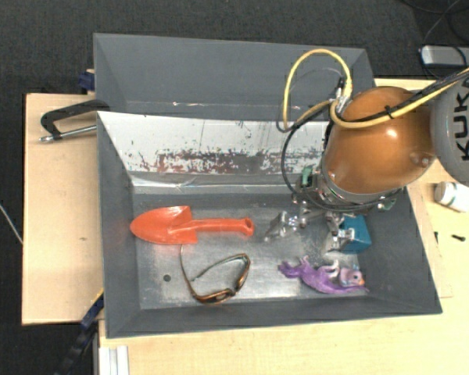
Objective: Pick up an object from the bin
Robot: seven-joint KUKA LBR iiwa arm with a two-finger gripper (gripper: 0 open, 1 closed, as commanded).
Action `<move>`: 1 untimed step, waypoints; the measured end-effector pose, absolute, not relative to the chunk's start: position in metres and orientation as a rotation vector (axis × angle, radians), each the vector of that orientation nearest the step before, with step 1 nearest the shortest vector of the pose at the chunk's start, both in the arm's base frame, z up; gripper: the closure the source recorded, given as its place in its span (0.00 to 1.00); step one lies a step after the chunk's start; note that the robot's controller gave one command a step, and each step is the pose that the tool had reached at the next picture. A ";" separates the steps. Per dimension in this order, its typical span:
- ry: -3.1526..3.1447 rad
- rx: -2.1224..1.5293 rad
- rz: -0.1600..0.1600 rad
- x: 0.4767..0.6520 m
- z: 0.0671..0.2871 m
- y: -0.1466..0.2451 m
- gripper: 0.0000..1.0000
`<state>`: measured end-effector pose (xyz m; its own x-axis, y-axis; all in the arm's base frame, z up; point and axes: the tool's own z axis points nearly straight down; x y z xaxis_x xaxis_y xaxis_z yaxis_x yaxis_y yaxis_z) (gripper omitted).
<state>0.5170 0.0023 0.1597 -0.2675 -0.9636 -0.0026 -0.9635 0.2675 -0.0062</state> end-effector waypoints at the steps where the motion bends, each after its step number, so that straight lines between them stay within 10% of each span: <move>1: 2.495 -1.901 0.000 0.516 0.159 0.004 0.00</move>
Offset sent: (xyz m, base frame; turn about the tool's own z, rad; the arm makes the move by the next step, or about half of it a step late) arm -0.0039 0.0532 -0.0897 -0.1243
